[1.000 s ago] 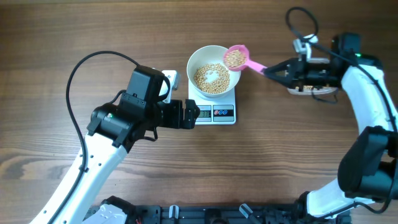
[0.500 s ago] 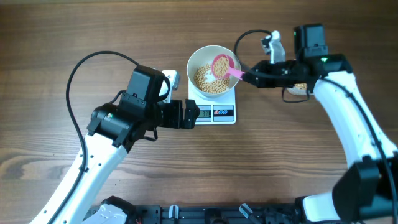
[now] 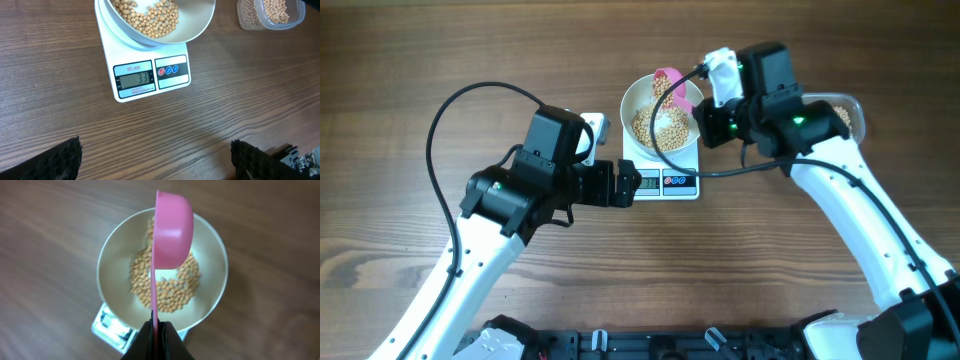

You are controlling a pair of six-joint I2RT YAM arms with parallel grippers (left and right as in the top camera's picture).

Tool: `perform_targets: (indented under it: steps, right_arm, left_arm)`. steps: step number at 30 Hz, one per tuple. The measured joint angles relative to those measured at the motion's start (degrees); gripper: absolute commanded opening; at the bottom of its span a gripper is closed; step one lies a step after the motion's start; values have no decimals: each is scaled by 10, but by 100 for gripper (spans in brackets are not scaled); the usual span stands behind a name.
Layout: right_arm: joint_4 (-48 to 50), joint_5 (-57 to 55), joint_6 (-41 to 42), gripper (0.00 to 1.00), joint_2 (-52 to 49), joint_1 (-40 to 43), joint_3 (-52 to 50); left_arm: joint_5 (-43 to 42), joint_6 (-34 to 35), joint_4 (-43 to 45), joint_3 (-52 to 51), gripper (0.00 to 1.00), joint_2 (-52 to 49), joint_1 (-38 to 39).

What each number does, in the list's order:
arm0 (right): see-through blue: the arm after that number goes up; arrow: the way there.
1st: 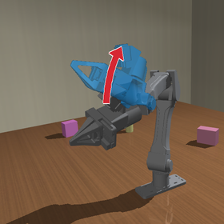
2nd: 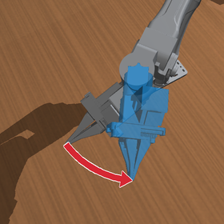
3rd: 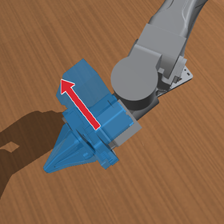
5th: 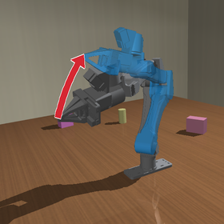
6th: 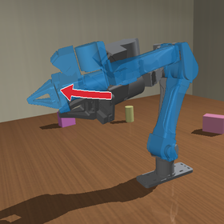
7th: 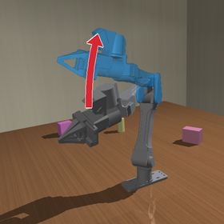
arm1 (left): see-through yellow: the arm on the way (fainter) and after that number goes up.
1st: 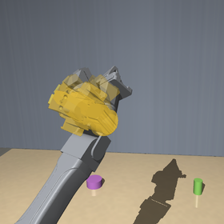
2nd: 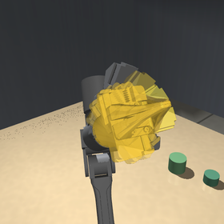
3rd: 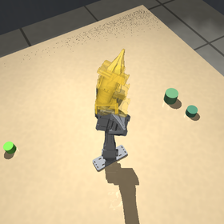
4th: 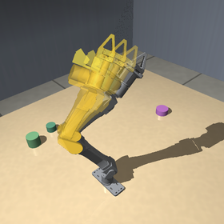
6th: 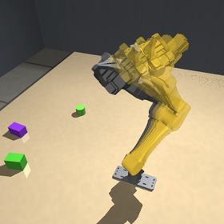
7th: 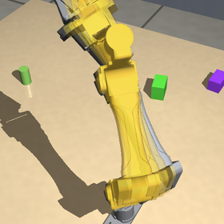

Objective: Scoop item into bowl and weigh 150g on scale
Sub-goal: 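Tilt the pink scoop over the white bowl to pour soybeans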

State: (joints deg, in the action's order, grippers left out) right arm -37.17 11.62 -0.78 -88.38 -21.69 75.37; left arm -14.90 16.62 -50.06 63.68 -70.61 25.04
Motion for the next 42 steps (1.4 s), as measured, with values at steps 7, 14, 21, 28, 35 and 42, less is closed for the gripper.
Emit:
perform_targets:
  steps: [7,14,21,28,35,42]
  right_arm:
    - [20,-57,-41,4,0,-30,0]
    - [20,-94,-75,4,2,-34,0]
    - [20,-120,-109,4,23,-34,0]
    - [19,-122,-141,4,46,-34,0]
    - [19,-124,-168,4,59,-42,0]
    - [15,-162,-194,4,59,-72,0]
  left_arm:
    - [0,0,0,0,100,0,0]
    - [0,0,0,0,100,0,0]
    - [0,0,0,0,100,0,0]
    - [0,0,0,0,100,0,0]
    - [0,0,0,0,100,0,0]
    - [0,0,0,0,100,0,0]
